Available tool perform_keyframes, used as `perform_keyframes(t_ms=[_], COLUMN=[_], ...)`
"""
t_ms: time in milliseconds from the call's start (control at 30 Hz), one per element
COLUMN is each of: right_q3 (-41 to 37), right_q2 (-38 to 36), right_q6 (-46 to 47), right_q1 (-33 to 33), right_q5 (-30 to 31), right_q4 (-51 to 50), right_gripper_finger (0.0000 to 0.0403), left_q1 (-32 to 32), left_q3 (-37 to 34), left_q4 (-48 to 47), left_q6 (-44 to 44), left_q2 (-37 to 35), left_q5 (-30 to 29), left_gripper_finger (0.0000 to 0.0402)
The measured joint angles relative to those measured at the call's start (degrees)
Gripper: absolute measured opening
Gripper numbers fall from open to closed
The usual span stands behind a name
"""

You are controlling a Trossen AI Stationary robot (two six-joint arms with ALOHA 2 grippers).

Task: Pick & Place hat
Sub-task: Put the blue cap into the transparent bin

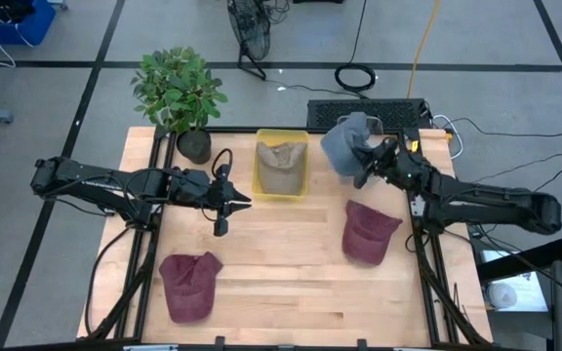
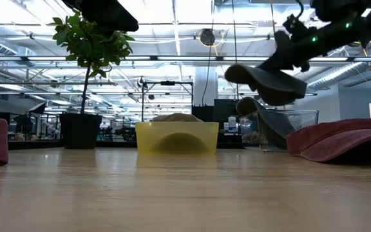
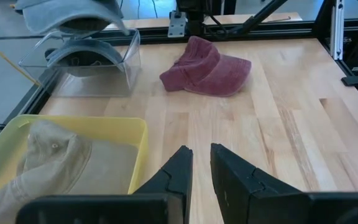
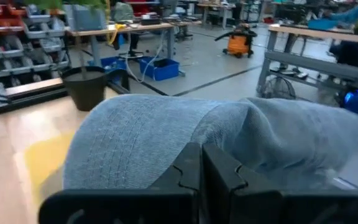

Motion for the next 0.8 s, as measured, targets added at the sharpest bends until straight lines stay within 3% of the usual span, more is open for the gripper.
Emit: perform_keyframes(t_ms=[167, 333, 500, 800], right_q3=[-2.81, -7.14, -12.66, -19.19], right_q2=[0.88, 2.22, 4.59, 8.32], right_q6=[2.35, 4.45, 7.87, 11.35], right_q1=[-5.84, -9.57, -12.31, -15.15], right_q5=[-4.54, -8.96, -9.18, -9.20], right_q4=[3.57, 13.50, 22.71, 30.64], right_gripper_finger=[0.0000, 0.0000, 0.0000, 0.0014], left_q1=[0.01, 0.05, 0.05, 0.05], left_q3=[0.00, 0.00, 0.00, 0.00], left_q4=[0.04, 0.07, 0.07, 0.22], left_q6=[0.56, 1.18, 1.25, 1.45], left_q2=[0.00, 0.00, 0.00, 0.00], left_q5=[-0.01, -0.02, 0.00, -0.02], left_gripper_finger=[0.0065, 0.0065, 0.0065, 0.0065])
